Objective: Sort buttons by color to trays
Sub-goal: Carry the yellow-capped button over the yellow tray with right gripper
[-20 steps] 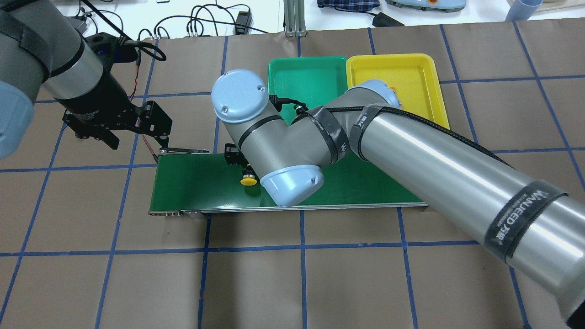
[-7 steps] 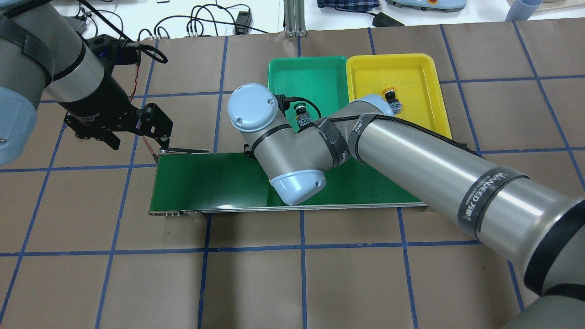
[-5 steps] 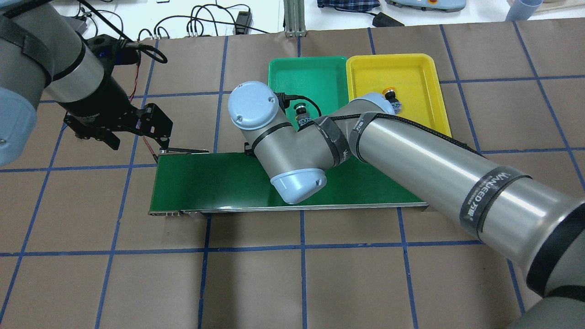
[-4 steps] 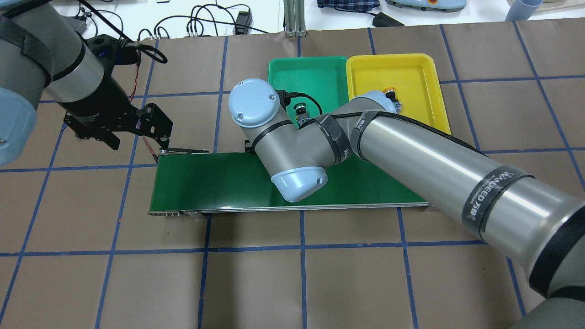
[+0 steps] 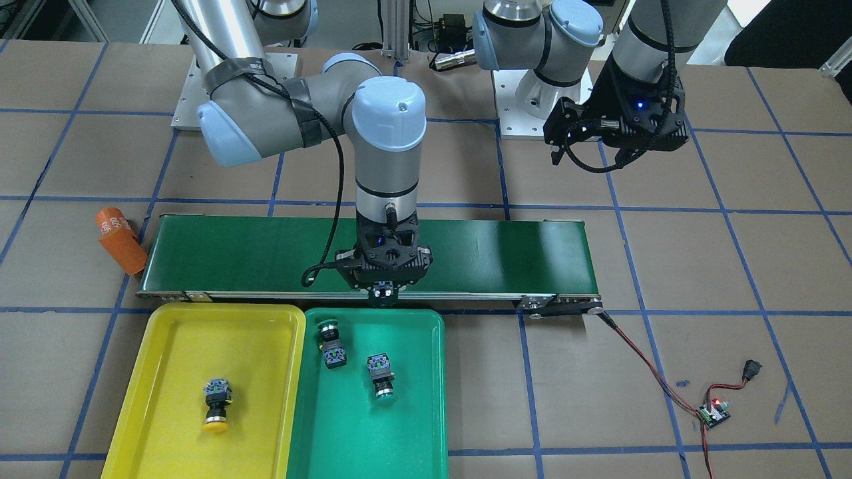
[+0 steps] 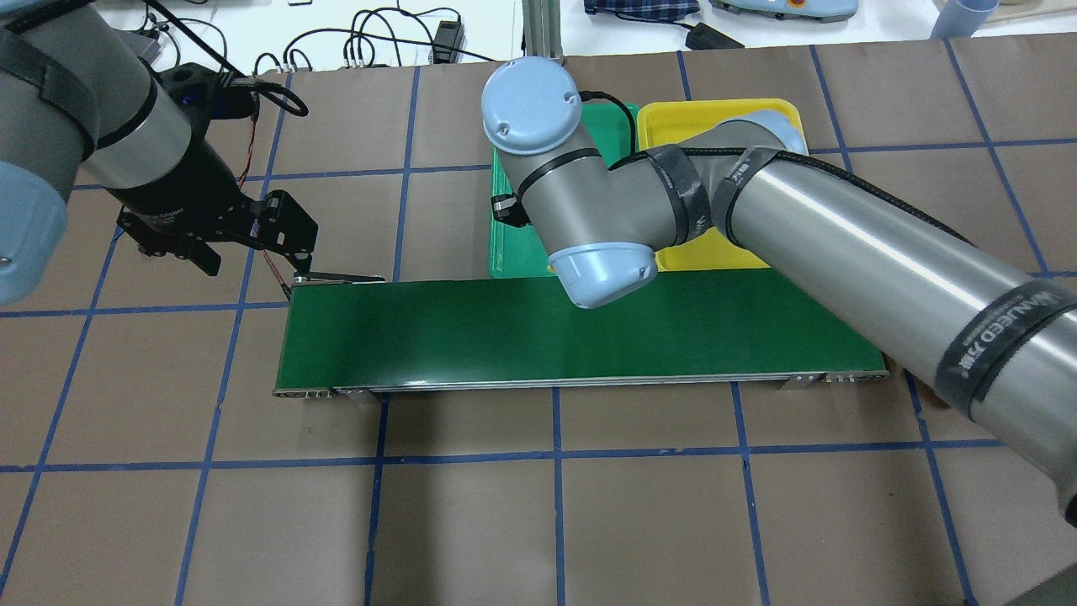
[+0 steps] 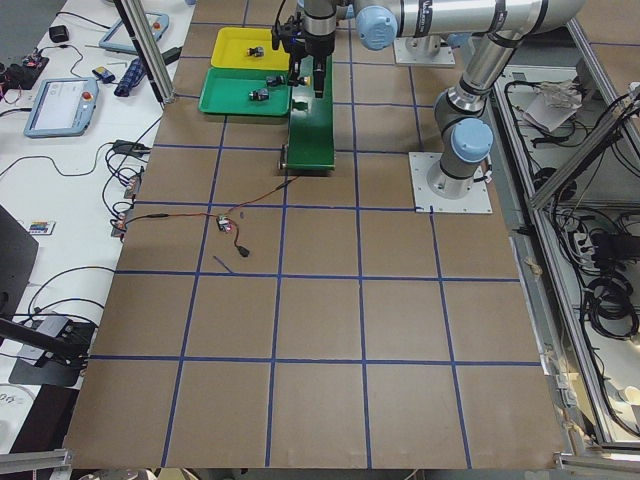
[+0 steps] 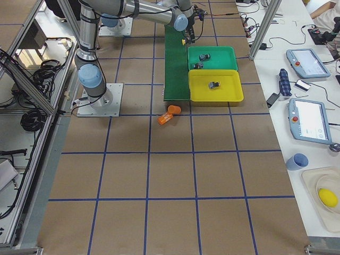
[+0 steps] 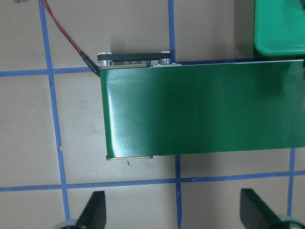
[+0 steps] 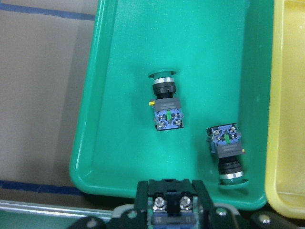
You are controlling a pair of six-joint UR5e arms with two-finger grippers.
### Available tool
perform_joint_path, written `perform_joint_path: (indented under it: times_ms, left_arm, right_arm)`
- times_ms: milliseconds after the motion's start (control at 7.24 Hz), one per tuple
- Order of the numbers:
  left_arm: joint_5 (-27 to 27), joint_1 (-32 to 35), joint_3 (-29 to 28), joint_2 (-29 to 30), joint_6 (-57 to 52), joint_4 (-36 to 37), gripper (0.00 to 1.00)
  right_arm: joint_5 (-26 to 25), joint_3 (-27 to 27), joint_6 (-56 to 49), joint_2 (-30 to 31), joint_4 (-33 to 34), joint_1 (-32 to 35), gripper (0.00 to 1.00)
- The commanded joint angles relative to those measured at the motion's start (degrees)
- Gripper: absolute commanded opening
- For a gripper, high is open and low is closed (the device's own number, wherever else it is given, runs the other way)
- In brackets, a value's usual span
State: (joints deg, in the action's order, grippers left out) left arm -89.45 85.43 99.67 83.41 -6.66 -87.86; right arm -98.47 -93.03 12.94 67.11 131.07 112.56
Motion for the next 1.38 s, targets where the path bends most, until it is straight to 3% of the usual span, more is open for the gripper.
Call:
perform_joint_path:
  times_ms: [0,414,552,829,1243]
  left_arm:
    - [0.07,0.00,0.00,0.00,-0.02,-0.03,1.00]
    - [0.07,0.00,-0.09,0.00,0.07,0.05,1.00]
    - [0.07,0.00,0.00,0.00,-0.02,-0.03,1.00]
    - [-0.02,0.00,0.00,0.00,-0.02,-0.03,1.00]
    - [0.07,0.00,0.00,0.09,-0.02,0.05,1.00]
  right_arm:
    - [0.21,0.13,-14.54,0.12,0.68,-6.80,0.00]
    - [0.74,1.10,-30.93,-0.75,0.86,-16.21,0.00]
    - [0.74,1.27,-31.92,-1.89,1.03,-16.93,0.00]
    - [0.39,1.01,-33.77,-5.92,8.99,-17.98,0.00]
    - [-0.14,0.84,-36.23,-6.03,10.26,-18.08,0.00]
